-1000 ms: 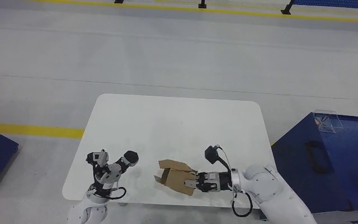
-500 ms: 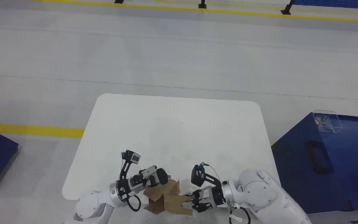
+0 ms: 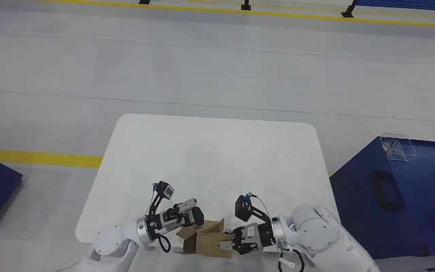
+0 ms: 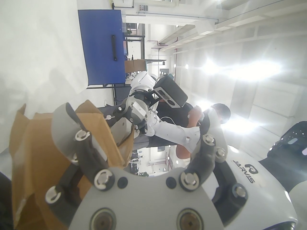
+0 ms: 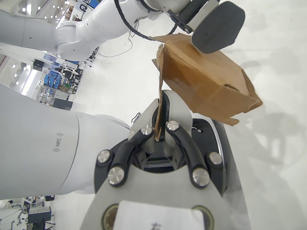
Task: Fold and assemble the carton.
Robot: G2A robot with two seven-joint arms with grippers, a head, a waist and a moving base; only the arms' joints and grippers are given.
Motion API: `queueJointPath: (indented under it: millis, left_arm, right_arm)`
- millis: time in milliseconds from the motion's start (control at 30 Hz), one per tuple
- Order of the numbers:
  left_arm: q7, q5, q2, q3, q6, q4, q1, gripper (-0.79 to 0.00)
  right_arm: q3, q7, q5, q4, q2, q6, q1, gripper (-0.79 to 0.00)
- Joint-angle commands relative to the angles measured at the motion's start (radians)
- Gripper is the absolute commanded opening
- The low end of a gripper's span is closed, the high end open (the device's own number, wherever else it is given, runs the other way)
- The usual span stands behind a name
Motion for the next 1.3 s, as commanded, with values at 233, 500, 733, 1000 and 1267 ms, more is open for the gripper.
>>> queueJointPath:
  millis: [233, 500, 733, 1000, 1267]
  left_arm:
    - [0.151, 0.154, 0.007, -0.057, -0.122, -0.045, 0.025, 0.000]
    - [0.241, 0.625, 0.046, -0.232, -0.112, -0.351, 0.166, 0.000]
    - [0.233, 0.920, 0.060, -0.248, 0.033, -0.506, 0.262, 0.000]
    - [0.158, 0.944, 0.066, -0.209, 0.126, -0.517, 0.252, -0.003]
    - [0.089, 1.010, 0.071, -0.131, 0.172, -0.491, 0.191, -0.058]
  right_arm:
    - [0.037, -0.028, 0.078, 0.012, 0.007, 0.012, -0.008, -0.785]
    - [0.070, -0.001, 0.193, 0.088, 0.015, 0.000, 0.018, -0.785]
    - [0.094, 0.018, 0.258, 0.108, 0.021, -0.008, 0.029, -0.785]
    - [0.080, 0.027, 0.265, 0.099, 0.022, -0.018, 0.025, -0.785]
    - [0.053, 0.074, 0.294, 0.082, 0.024, -0.033, 0.025, -0.785]
